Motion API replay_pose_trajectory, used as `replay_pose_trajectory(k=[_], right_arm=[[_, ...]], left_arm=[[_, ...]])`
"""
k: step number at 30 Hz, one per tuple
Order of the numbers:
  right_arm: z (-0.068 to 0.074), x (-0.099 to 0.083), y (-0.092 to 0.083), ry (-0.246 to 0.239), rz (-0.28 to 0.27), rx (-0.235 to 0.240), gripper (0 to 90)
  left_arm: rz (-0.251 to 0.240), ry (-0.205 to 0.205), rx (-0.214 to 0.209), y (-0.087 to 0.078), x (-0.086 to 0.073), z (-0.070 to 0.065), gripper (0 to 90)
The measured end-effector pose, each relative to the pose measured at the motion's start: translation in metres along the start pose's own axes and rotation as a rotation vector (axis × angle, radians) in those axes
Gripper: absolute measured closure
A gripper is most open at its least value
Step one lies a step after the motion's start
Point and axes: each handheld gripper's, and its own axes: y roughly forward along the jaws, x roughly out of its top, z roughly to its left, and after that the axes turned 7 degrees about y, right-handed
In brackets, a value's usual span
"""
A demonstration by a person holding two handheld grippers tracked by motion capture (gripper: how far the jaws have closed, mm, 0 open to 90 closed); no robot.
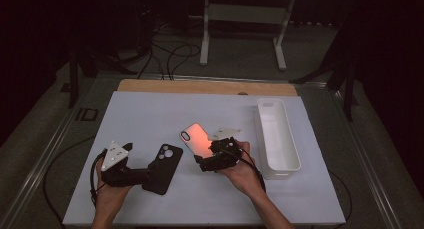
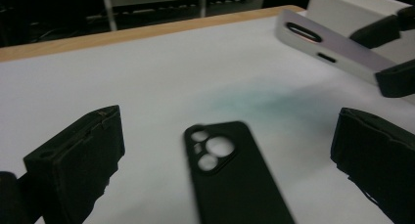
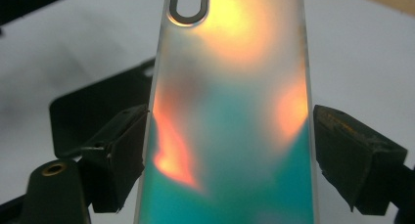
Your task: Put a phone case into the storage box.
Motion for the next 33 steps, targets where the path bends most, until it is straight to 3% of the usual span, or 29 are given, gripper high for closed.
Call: replay_pose_trajectory(k=[7,9,13,16,19,22,29,33], right_arm=[[0.008,0.007,-0.006,-0.042,-0.082,0.032,16.8],[0.012,0.009,-0.008,-0.053,-0.111,0.041,16.8],[0.016,0.011,-0.009,-0.070,-0.142,0.060,16.8],[0.020,0.010,-0.010,-0.088,-0.162,0.064,16.8],[0.021,0.011,-0.011,-0.081,-0.194,0.065,16.8],[0.021,0.011,-0.013,-0.079,-0.231,0.062,16.8],[0.027,0.009,-0.014,-0.081,-0.284,0.051,16.8],[0.029,0.008,-0.008,-0.075,-0.270,0.040,17.0]], left_arm=[[-0.008,0.017,-0.047,0.018,0.029,-0.011,0.1],[-0.009,0.019,-0.072,0.022,0.034,-0.014,4.0],[-0.024,0.008,-0.103,0.028,0.044,-0.020,8.5],[-0.044,-0.018,-0.149,0.033,0.051,-0.024,13.8],[-0.059,-0.040,-0.173,0.036,0.054,-0.027,18.3],[-0.077,-0.065,-0.208,0.037,0.055,-0.029,27.0],[-0.097,-0.103,-0.300,0.040,0.058,-0.031,56.4],[-0.110,-0.103,-0.329,0.040,0.059,-0.032,73.0]])
